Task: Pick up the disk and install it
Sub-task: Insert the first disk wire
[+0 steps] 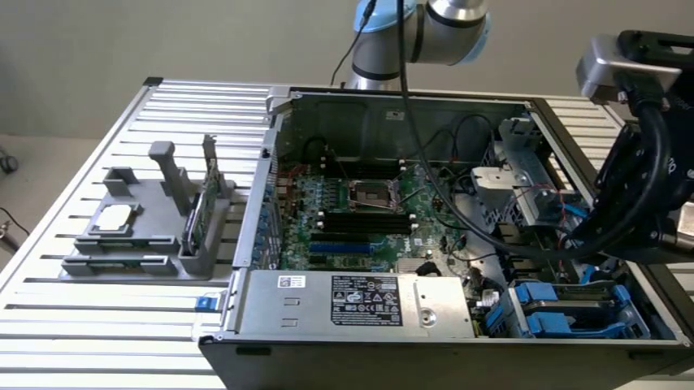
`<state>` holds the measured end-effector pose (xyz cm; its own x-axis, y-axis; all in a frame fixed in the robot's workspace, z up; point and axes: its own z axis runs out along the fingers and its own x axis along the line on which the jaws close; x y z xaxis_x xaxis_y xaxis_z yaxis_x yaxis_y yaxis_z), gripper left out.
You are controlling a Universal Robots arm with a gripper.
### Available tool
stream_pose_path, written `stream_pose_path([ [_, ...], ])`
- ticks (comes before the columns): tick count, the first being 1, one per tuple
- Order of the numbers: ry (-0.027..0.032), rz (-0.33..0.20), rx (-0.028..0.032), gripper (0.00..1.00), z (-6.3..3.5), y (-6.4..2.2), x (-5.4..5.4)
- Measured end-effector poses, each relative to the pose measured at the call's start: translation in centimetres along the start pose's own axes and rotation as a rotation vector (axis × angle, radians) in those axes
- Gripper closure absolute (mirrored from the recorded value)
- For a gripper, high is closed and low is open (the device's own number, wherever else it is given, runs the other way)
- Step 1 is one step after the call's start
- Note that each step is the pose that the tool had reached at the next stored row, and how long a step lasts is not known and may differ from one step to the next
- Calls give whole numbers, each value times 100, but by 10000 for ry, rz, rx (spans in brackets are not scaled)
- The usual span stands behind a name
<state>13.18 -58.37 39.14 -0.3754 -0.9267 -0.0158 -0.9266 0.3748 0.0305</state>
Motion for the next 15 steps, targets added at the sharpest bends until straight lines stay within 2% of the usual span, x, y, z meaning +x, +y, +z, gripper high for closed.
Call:
stream_pose_path([
  [15, -75, 2376, 36, 67, 0, 0, 0],
])
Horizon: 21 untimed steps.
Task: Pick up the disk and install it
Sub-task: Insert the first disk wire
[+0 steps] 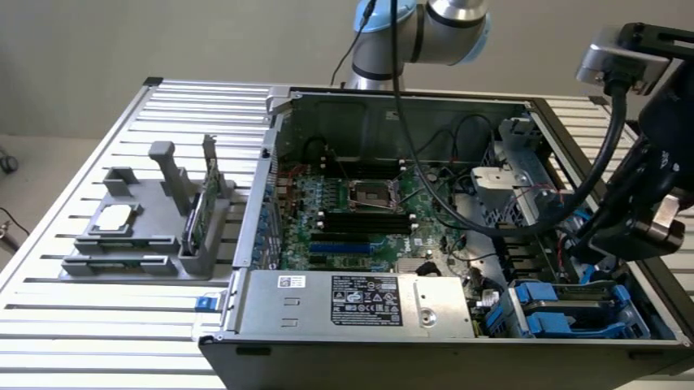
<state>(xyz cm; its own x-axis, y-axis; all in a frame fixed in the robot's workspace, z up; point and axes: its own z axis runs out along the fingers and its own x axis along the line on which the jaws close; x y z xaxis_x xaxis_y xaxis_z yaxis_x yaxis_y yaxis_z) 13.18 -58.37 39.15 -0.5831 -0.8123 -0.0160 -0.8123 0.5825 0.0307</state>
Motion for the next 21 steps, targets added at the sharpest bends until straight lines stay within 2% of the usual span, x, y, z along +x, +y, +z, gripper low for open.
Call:
stream_pose_path([
  [21, -103, 3299, 52, 67, 0, 0, 0],
])
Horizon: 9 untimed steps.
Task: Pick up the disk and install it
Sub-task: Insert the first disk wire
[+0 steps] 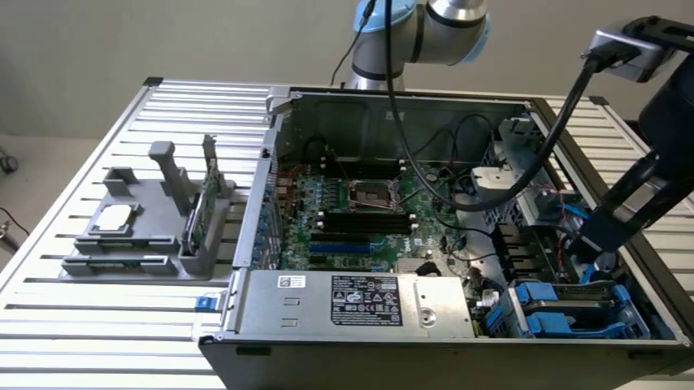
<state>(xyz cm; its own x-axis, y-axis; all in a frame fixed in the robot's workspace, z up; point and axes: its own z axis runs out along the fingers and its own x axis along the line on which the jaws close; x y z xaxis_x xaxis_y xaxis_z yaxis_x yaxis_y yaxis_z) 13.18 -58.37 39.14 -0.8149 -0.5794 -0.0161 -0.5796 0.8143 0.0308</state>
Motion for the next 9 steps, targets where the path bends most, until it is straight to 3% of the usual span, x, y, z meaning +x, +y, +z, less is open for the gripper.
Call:
stream_pose_path([
  [9, -37, 1179, 19, 67, -1, 0, 0],
])
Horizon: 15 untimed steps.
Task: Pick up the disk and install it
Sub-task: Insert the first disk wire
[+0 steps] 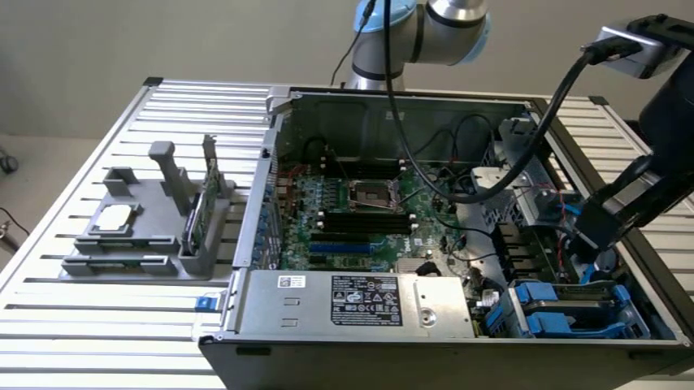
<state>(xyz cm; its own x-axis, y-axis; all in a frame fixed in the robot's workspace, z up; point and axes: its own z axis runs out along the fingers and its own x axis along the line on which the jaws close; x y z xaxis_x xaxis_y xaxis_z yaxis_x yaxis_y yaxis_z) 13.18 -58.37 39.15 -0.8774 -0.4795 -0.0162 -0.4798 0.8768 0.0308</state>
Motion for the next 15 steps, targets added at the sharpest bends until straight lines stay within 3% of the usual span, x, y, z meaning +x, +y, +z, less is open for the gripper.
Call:
stream_pose_path([
  [15, -58, 1737, 19, 67, 0, 0, 0],
])
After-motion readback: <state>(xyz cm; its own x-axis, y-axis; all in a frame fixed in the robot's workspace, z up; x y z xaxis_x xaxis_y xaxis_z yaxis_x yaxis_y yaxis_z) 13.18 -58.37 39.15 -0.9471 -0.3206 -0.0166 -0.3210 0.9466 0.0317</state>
